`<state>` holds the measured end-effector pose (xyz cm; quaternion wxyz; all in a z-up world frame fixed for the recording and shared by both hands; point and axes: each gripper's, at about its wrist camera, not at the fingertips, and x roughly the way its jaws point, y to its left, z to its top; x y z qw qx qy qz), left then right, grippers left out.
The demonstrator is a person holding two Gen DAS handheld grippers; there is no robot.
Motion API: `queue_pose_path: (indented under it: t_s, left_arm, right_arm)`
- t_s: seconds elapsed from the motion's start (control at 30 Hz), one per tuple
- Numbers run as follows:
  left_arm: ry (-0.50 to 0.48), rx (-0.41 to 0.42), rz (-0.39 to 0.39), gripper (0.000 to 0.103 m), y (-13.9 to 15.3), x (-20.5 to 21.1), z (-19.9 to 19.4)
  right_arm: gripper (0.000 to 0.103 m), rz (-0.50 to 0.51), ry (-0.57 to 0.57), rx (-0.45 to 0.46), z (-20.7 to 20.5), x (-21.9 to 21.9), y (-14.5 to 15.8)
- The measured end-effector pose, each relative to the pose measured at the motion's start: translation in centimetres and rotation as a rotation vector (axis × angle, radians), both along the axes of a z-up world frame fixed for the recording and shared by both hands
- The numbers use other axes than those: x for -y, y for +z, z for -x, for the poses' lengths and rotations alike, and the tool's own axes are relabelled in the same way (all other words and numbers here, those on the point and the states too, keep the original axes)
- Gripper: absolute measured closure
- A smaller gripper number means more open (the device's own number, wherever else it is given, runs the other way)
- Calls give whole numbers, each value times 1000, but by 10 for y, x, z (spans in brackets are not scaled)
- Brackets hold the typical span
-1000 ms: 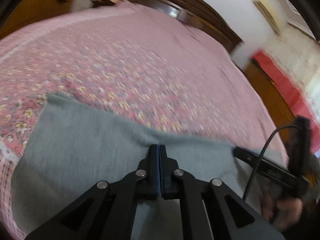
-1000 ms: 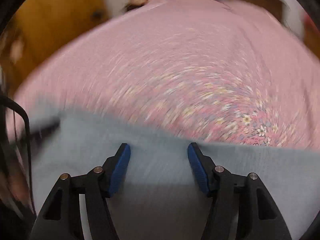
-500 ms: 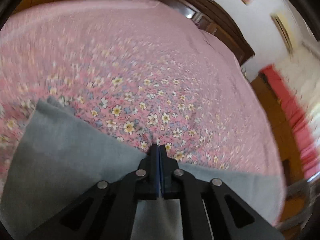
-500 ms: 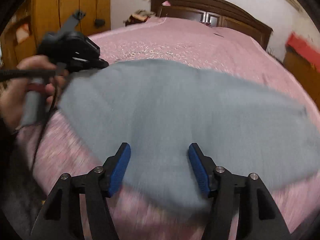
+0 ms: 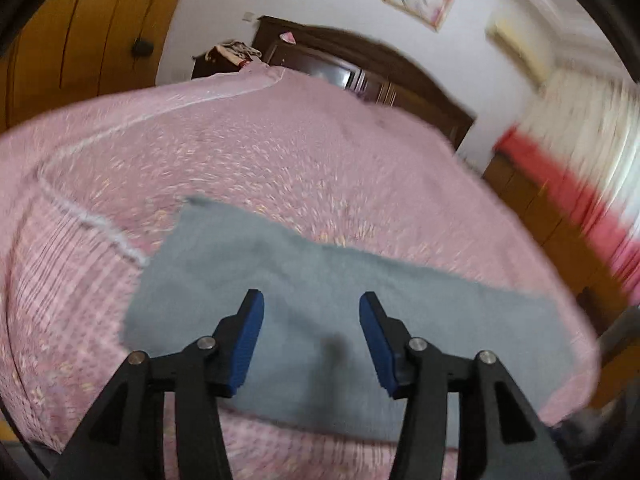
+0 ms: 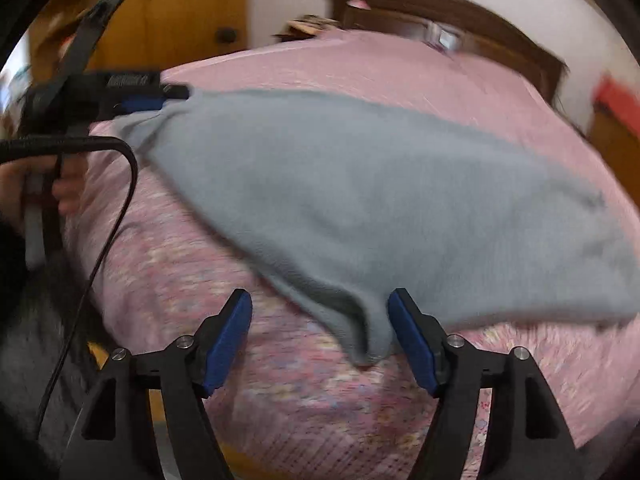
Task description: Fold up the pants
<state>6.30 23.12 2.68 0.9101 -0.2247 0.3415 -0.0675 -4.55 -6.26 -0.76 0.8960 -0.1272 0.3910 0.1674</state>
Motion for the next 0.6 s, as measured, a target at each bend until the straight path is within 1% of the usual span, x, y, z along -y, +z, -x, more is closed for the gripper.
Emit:
queue_pose_path:
  t_s: [0.03, 0.07, 0.13, 0.17, 0.23, 0.27, 0.3, 0.37, 0.4, 0.43, 0.47, 0.5, 0.53, 0.57, 0.6]
  left_arm:
    - [7, 10, 52, 45, 0, -14, 8]
    - [20, 8, 104, 38, -2, -27, 16]
    - [48, -24, 169, 36, -14, -49, 22]
    - [51, -60, 221, 37, -24, -61, 21]
    - [36, -93, 338, 37, -36, -73, 24]
    - [43, -90, 367, 37, -36, -76, 25]
    - [47, -91, 378, 37, -32, -78, 28]
    - [92, -116, 384, 37, -30, -81, 37]
    - [138, -124, 407, 37, -29, -83, 46]
    - [184, -130, 433, 36, -29, -86, 55]
    - [225, -130, 476, 35, -32, -89, 62]
    - [227, -115, 513, 32, -35, -92, 65]
    - [217, -115, 529, 31, -38, -94, 62]
    - [204, -139, 543, 31, -47, -97, 52]
    - [195, -152, 578, 33, -54, -101, 42]
  right_arm:
    - [31, -26, 31, 40, 9, -5, 7]
    - [31, -39, 42, 81, 16, -7, 13]
    - [31, -74, 143, 210, 31, -23, 31]
    - [31, -59, 160, 250, 33, -31, 35]
    - [31, 15, 197, 349, 27, -59, 40]
    - [31, 27, 214, 368, 17, -69, 41]
    - [31, 39, 234, 376, 2, -84, 44]
    - [31, 4, 252, 335, -39, -100, 51]
    - [31, -60, 284, 271, -69, -114, 59]
    - [31, -109, 332, 191, -88, -130, 62]
    - [31, -138, 373, 125, -98, -143, 68]
    - [31, -170, 416, 30, -133, -162, 69]
    - [31, -168, 428, -34, -167, -184, 69]
    - [31, -145, 425, -55, -186, -203, 68]
    - [31, -85, 427, -89, -214, -227, 61]
